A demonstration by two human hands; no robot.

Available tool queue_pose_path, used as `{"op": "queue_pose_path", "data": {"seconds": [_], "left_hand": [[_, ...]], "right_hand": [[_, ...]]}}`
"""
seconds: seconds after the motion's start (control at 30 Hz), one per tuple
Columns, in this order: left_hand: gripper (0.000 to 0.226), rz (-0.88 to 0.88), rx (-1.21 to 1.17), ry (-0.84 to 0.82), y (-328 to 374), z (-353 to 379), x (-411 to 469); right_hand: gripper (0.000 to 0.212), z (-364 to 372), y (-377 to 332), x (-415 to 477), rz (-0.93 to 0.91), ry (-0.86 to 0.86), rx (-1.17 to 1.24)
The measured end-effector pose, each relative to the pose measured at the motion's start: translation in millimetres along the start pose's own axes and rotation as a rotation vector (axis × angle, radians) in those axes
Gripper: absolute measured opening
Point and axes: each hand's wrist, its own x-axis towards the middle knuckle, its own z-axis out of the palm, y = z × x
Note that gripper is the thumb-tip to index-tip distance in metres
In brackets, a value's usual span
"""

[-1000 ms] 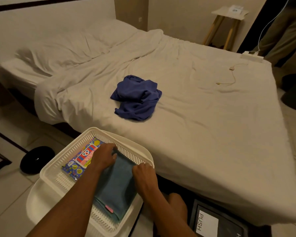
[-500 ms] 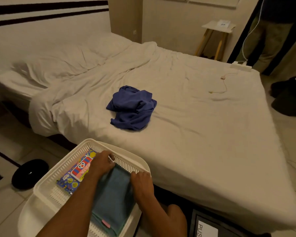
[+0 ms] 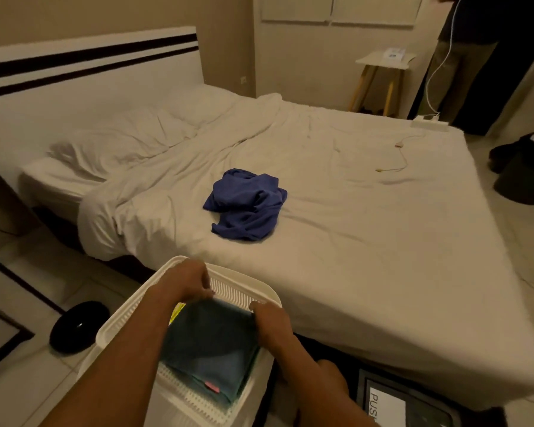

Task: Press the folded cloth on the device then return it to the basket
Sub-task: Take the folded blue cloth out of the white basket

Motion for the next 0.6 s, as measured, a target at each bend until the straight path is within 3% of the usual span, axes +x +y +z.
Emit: {"op": "queue_pose_path", "data": {"seconds": [0.23,0.6], "left_hand": [[0.015,0.018,0.108,0.086,19.1,-48.5,-48.1],[0.023,0.074,0.179,0.448,115.6,-120.1,-106.3]], "right_hand": [[0.032,-36.8,-21.1,-31.1,0.005,-0.014,-0.073],[0.023,-187.9,2.8,-91.9,0.069,0.287,-0.119]]}}
